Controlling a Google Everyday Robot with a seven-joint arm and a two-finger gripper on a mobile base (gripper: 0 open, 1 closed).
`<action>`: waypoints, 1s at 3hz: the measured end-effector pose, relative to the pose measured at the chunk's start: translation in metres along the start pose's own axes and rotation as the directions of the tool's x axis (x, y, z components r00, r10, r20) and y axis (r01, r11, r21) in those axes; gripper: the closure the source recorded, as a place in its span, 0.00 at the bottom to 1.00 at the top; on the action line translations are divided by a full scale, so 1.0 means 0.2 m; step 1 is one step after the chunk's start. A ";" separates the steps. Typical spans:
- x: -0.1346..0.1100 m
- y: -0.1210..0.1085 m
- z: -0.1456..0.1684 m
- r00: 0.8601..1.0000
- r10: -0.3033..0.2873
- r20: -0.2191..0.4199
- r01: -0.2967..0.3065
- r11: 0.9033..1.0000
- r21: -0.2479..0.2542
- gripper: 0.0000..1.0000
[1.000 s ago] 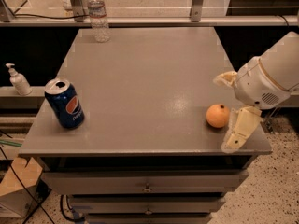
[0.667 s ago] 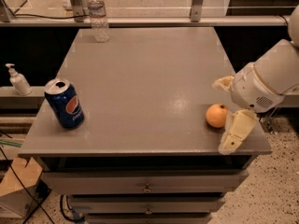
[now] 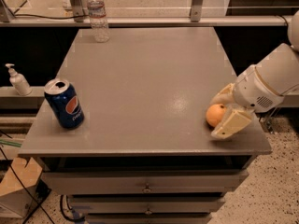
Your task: Pick orange
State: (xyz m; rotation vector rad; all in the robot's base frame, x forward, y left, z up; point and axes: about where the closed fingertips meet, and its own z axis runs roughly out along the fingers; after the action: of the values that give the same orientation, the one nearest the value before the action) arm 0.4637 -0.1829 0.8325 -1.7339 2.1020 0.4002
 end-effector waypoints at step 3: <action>-0.21 -0.06 -0.31 0.995 -0.009 0.096 0.001 0.996 0.088 1.00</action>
Offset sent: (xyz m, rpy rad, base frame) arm 0.0136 0.0012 0.0625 0.0888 -0.0623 -0.0909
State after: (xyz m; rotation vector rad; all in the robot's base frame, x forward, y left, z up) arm 0.4751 -0.1772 0.9075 -1.6372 2.0164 0.3761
